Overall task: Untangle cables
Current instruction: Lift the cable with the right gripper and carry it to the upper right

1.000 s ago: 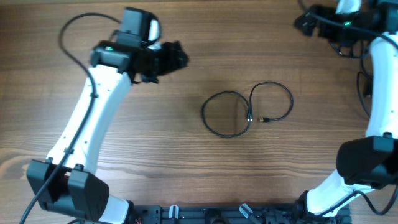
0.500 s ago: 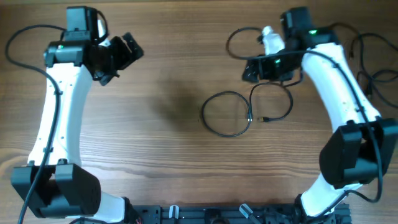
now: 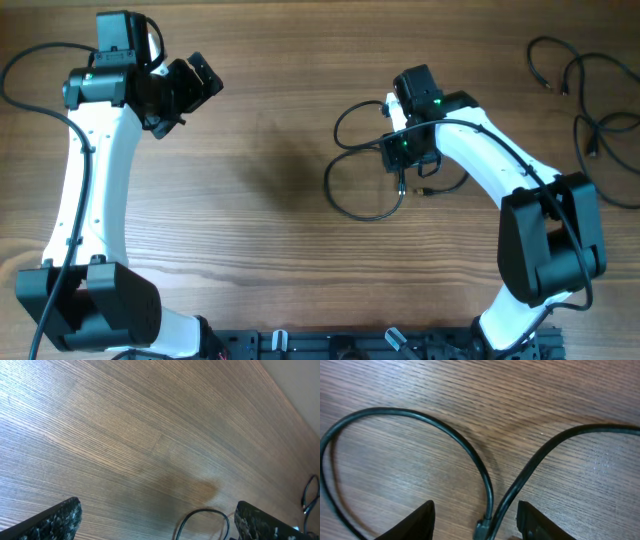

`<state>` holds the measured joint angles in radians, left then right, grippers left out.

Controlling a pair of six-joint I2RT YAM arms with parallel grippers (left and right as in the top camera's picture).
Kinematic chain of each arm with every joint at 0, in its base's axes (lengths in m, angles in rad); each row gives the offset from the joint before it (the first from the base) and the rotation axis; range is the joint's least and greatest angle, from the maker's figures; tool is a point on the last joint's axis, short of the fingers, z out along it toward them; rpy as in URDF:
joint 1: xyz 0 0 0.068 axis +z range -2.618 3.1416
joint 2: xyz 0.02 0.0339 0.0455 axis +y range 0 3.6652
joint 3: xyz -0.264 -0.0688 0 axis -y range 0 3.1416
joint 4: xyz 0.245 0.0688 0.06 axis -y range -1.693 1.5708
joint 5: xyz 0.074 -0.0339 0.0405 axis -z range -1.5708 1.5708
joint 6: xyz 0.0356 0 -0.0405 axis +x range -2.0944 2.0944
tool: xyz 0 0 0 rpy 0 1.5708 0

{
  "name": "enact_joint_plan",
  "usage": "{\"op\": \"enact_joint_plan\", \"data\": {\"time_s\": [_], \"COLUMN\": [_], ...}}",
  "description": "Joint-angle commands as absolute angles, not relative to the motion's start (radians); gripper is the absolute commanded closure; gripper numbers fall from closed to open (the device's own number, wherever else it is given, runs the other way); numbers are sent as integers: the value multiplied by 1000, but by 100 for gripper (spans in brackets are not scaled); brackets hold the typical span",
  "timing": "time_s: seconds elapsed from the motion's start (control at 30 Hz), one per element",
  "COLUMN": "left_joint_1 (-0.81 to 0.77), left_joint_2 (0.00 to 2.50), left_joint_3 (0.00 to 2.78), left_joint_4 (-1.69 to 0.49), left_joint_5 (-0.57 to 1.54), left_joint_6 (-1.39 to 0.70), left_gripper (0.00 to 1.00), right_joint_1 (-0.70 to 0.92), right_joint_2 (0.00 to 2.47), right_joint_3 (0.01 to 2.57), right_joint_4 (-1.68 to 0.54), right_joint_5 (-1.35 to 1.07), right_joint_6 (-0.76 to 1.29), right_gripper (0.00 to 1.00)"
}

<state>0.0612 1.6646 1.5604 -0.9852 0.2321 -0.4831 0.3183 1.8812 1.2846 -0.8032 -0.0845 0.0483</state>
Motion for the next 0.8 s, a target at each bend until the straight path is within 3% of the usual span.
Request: {"op": "enact_joint_plan", "data": {"time_s": [0.0, 0.77], "left_joint_1": [64, 64], "left_joint_2": [1670, 1670], "left_joint_3": [1563, 1563], "left_joint_4": [-985, -985], "left_joint_5": [226, 226], "left_joint_6": [-467, -467], "left_gripper": [0, 0], "right_joint_1": [320, 330], "right_joint_2": [1895, 2009], "right_joint_3": [1244, 1229], "right_joint_4": [-787, -640], "right_joint_5": [-56, -83], "right_joint_6": [80, -76], "right_gripper": [46, 64]}}
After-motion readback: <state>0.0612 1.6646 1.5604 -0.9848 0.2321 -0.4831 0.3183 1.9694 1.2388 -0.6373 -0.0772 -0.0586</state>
